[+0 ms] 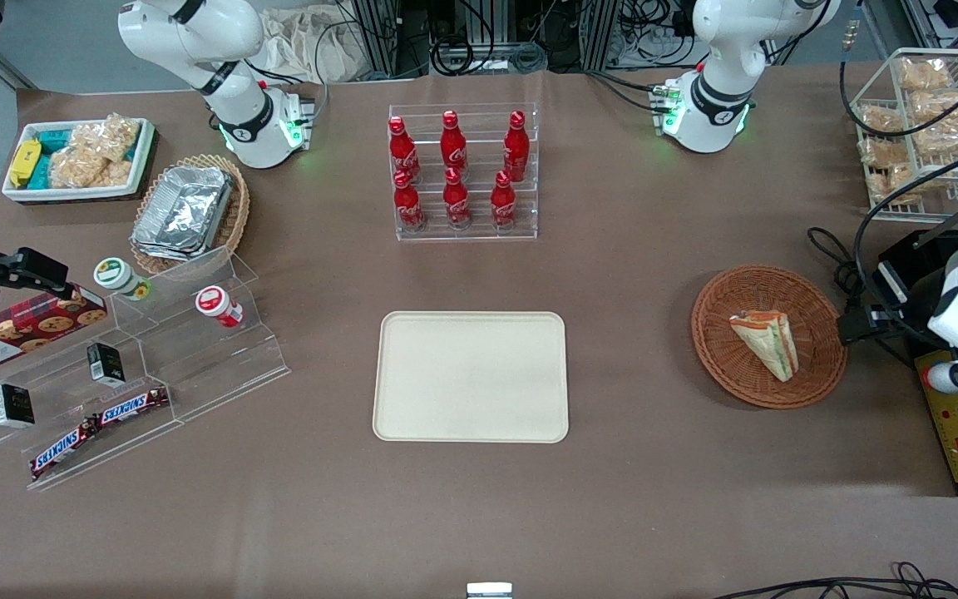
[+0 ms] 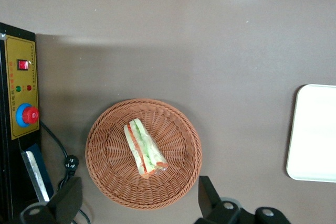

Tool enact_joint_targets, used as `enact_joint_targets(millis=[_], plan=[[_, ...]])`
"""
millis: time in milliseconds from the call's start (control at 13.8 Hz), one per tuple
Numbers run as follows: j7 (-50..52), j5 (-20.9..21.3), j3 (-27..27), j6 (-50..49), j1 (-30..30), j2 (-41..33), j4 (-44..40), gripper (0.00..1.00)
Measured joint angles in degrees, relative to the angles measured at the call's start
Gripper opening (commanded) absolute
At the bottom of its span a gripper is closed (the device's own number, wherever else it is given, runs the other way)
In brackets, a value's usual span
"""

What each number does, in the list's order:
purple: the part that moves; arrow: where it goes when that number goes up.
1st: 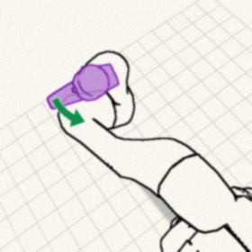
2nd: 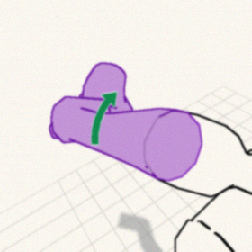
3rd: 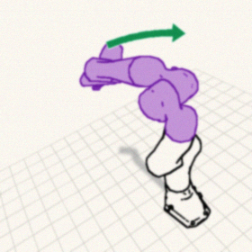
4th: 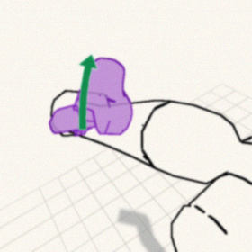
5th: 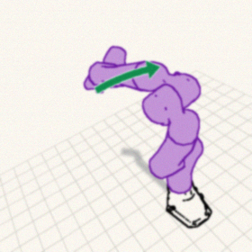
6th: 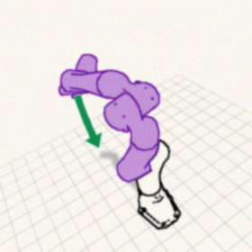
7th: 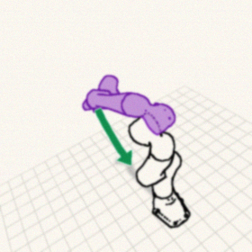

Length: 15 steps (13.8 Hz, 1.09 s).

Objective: Place sandwich from basket to tray
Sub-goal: 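Move the left gripper down over the wrapped sandwich in the wicker basket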

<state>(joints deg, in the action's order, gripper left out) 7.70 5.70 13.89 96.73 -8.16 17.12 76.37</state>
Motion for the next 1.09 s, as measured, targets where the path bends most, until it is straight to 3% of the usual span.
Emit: enact_joint_targets(millis=[507, 725, 1087], plan=[[-0.25, 0.00, -0.01, -0.93, 0.52, 0.82, 1.19, 0.99], [-0.14, 0.00, -0.43, -0.50, 0.36, 2.14, 7.32, 0.99], [3.94, 0.00, -1.21, 9.93, -2.51, 3.44, 20.56, 0.99]])
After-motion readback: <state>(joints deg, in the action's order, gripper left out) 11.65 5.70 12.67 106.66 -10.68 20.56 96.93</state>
